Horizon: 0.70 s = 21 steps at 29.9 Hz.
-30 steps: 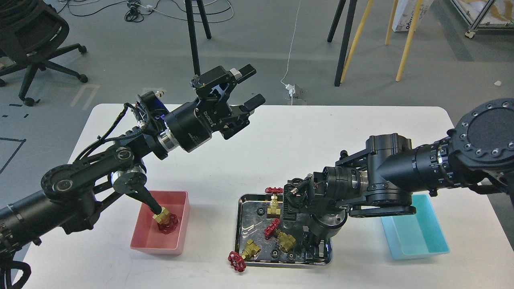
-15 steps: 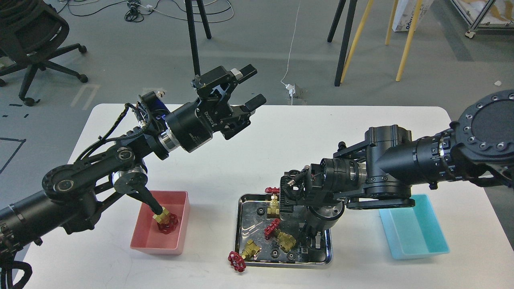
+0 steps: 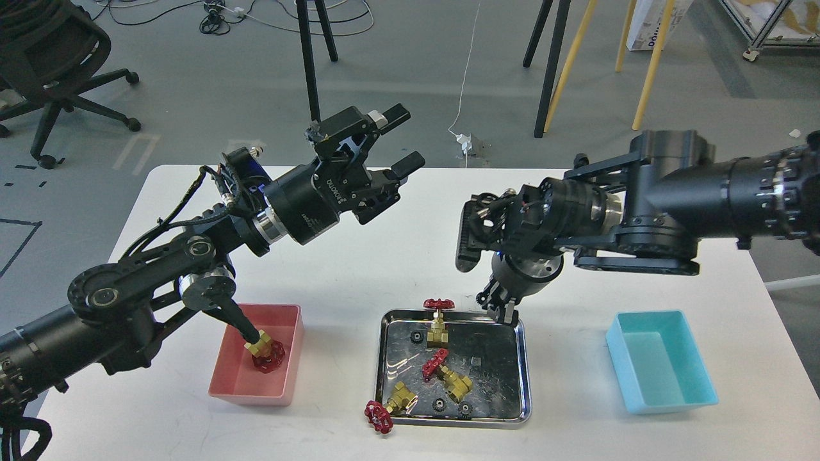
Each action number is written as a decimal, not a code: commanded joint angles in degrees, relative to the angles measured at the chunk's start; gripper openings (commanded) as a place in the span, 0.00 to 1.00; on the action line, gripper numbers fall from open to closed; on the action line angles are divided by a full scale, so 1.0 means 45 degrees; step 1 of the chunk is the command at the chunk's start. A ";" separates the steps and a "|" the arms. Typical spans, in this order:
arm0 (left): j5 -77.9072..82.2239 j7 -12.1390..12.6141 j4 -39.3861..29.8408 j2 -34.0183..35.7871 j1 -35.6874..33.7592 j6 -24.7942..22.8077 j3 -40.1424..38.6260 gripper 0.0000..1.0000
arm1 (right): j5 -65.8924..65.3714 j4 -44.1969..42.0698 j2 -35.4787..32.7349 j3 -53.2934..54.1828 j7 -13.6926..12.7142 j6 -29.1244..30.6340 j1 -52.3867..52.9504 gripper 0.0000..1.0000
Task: Place valve in pink box and gear in blue box
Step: 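Carry the gear with the right gripper into the blue box and release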
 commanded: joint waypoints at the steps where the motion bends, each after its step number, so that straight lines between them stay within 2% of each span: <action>1: 0.0010 0.0001 0.0001 -0.0146 0.0004 0.0000 0.0001 0.77 | -0.0021 0.0733 -0.2138 0.0086 -0.0020 0.0000 0.0139 0.16; 6: 0.0010 0.0001 0.0021 -0.0301 0.0023 0.0020 0.0020 0.77 | -0.0098 0.2140 -0.5303 0.0086 -0.0020 0.0000 0.0198 0.16; 11: 0.0030 0.0001 0.0255 -0.0673 0.0023 0.0020 0.0040 0.77 | -0.0294 0.3234 -0.7649 -0.0050 -0.0079 0.0000 -0.0016 0.17; 15: 0.0030 0.0001 0.0313 -0.0810 0.0140 0.0020 0.0059 0.77 | -0.0859 0.3705 -0.8745 -0.0128 -0.0137 0.0000 -0.0815 0.17; 21: 0.0030 0.0001 0.0470 -0.0849 0.0180 0.0020 0.0059 0.77 | -0.1212 0.3744 -0.9254 -0.0031 -0.0137 0.0000 -0.1793 0.17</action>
